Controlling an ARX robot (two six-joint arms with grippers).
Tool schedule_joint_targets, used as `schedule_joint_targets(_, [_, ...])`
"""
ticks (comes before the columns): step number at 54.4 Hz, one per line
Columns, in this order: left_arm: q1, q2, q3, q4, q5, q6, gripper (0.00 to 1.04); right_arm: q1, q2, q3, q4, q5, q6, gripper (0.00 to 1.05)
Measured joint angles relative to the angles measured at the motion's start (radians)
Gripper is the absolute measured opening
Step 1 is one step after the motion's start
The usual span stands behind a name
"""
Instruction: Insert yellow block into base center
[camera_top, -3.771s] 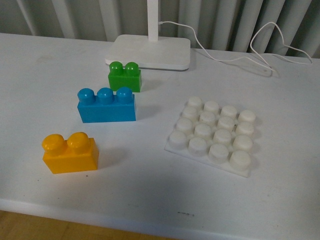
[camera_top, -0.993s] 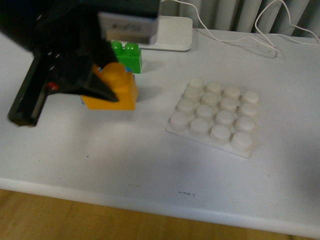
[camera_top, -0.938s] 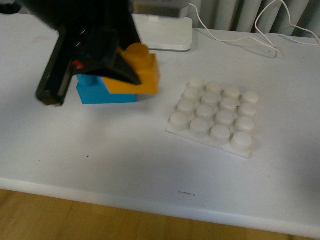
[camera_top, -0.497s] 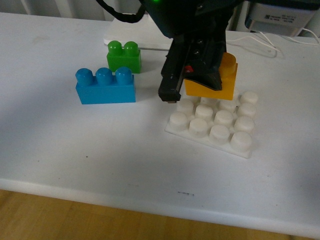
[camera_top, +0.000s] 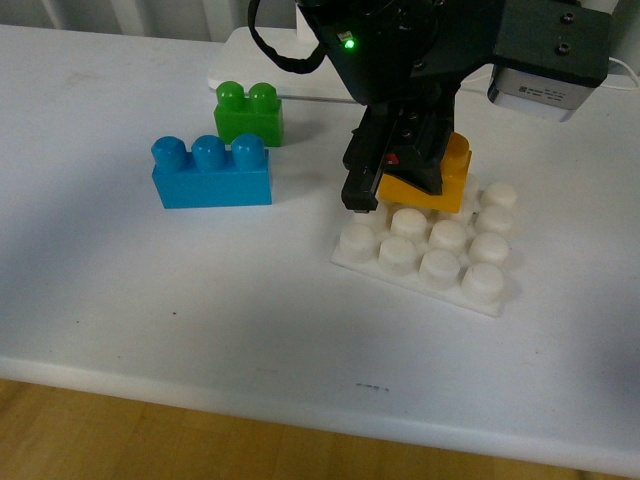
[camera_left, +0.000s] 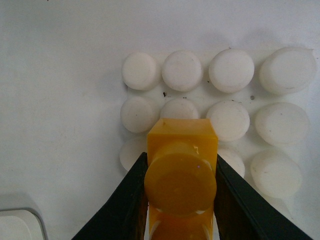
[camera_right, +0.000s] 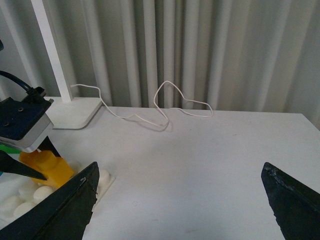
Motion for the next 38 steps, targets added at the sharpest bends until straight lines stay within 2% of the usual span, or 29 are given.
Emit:
schedule_joint_targets(28, [-0.02, 0.059, 0.064, -0.02, 0.019, -0.007, 0.32, 0.0, 0.0, 0.0, 0.0, 0.0, 0.0, 0.95])
schedule_joint_targets(38, [-0.021, 0.066, 0.073, -0.035, -0.002, -0.007, 0.32, 0.0, 0.0, 0.0, 0.0, 0.0, 0.0, 0.95])
